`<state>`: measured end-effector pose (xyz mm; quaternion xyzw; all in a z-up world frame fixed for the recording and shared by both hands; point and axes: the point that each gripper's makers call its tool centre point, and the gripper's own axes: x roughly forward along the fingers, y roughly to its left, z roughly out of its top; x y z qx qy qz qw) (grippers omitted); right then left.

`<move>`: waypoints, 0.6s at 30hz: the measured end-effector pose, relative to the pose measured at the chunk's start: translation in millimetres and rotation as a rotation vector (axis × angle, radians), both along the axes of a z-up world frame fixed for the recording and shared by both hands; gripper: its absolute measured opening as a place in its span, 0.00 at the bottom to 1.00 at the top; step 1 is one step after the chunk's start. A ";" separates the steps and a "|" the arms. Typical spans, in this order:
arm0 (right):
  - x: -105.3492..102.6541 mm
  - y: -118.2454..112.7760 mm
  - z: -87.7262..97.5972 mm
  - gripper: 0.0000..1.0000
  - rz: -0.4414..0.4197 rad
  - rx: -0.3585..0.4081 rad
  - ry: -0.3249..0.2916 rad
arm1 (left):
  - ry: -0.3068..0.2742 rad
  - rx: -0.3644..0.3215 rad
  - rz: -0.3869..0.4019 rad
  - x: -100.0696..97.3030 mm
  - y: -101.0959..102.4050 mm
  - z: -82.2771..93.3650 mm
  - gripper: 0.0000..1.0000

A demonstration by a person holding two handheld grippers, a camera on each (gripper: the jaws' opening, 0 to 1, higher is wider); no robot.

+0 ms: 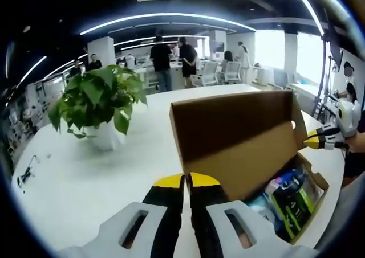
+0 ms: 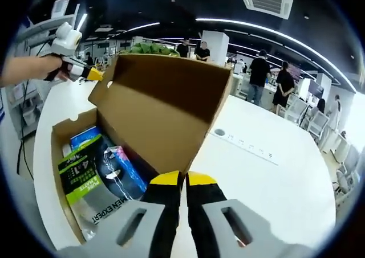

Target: Operate the shoe box by opening the lid, removing the specified soft item, and placing it in the target area until the item is outside and the box remains undamaged.

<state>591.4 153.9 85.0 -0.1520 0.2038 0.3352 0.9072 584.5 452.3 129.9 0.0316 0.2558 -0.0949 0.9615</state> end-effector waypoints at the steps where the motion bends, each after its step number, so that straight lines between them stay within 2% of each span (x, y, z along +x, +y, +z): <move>1: 0.4 0.0 0.1 0.01 -0.001 0.000 0.000 | 0.008 -0.003 0.002 -2.0 0.6 -2.8 0.00; 18: 3.9 0.6 -0.7 0.01 0.008 -0.013 0.003 | 0.062 -0.027 0.019 -19.6 -2.2 -29.9 0.01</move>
